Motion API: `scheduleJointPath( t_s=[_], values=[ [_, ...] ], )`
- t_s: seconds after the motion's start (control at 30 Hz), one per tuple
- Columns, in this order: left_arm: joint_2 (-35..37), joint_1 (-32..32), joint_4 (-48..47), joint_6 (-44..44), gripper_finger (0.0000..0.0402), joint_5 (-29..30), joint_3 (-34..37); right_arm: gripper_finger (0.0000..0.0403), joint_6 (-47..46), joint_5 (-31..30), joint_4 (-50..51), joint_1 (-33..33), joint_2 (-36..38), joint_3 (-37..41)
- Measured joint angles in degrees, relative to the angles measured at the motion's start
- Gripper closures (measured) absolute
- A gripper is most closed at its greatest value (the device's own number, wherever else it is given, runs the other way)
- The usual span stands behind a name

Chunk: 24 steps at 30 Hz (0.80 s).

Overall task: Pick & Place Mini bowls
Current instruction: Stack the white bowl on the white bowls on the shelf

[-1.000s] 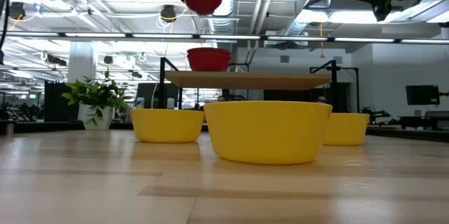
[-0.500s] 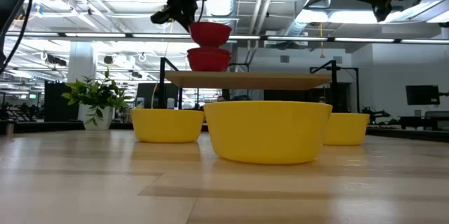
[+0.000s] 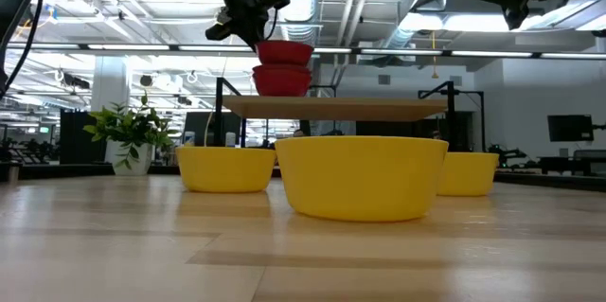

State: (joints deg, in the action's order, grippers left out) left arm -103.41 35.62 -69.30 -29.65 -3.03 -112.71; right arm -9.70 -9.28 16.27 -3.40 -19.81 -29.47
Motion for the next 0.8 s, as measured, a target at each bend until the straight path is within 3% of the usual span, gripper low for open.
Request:
scheduleJointPath(
  t_s=[0.8],
  values=[
    [0.0, 0.9, 1.0, 2.8, 0.0394, 0.5, 0.0, 0.0386, -0.5, 0.0, 0.0, 0.0, 0.0, 0.0]
  ],
)
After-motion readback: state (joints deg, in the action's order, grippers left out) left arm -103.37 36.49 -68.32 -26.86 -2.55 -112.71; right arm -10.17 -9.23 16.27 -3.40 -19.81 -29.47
